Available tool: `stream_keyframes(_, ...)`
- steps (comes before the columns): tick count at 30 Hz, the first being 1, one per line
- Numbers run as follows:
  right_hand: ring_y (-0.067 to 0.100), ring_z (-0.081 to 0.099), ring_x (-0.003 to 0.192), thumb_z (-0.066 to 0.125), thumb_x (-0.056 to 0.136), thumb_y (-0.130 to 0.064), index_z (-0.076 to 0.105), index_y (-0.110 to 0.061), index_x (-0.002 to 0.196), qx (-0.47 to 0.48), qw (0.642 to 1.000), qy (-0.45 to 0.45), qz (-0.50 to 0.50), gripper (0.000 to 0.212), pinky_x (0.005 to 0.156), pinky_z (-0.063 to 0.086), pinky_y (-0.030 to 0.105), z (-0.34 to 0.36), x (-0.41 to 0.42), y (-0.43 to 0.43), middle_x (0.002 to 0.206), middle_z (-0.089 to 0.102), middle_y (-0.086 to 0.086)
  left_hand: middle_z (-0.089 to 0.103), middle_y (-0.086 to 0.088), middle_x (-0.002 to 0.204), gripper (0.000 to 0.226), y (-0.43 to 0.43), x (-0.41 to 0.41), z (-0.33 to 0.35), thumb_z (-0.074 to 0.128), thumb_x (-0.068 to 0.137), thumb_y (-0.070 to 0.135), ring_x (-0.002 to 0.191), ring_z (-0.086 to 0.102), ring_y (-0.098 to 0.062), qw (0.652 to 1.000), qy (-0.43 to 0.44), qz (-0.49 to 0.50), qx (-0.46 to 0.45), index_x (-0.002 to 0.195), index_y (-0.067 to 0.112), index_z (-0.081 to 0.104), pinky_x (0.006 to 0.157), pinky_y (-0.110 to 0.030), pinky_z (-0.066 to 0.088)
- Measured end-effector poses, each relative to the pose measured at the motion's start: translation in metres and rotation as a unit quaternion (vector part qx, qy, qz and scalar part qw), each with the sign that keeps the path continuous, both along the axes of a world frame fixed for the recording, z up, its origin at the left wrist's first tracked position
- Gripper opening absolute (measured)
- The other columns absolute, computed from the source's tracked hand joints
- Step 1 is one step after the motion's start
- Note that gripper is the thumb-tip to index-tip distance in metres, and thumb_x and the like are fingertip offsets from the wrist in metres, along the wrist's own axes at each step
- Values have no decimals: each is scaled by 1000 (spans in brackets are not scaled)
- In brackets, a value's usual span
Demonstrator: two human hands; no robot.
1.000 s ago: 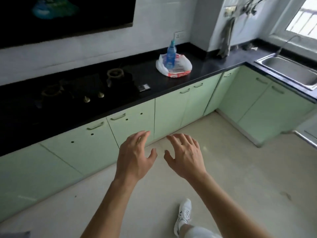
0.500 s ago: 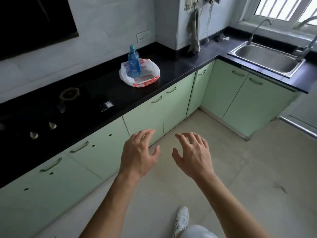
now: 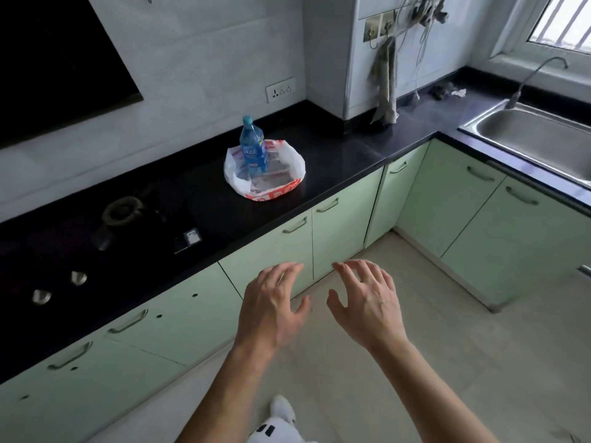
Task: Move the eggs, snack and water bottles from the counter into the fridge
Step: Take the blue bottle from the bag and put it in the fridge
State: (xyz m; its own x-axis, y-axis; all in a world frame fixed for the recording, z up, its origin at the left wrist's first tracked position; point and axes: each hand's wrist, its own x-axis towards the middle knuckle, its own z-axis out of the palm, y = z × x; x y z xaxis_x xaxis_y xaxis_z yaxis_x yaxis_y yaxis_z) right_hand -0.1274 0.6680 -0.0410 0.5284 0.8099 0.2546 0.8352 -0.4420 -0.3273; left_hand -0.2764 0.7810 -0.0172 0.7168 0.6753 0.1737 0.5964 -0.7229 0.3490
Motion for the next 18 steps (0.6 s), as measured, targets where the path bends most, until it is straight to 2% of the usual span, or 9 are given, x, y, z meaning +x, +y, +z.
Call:
stream_keyframes(7,25,57,116,55,85,-44,60,-23,127,-3,1000,-2,23,47,101,45,43,-5,44,69,120,64,-1,58,7,135,54,66,41,-10,54,86,43,123,52,-14,1000,-4,18,-8,135,21,54,101,-35,47)
stream_keyframes(13,25,58,116,59,85,-43,60,-23,128,-12,1000,-17,23,46,100,45,43,-1,93,152,122,64,0,59,8,133,58,148,90,-10,46,84,50,122,53,-13,999,-25,25,-11,134,21,56,102,-31,44)
stream_keyframes(18,25,58,114,61,83,-41,62,-23,124,-6,1000,-25,16,45,98,46,42,3,126,223,119,65,-1,61,4,132,58,231,125,-10,47,84,49,122,55,-16,999,-37,18,-17,133,19,56,101,-38,48)
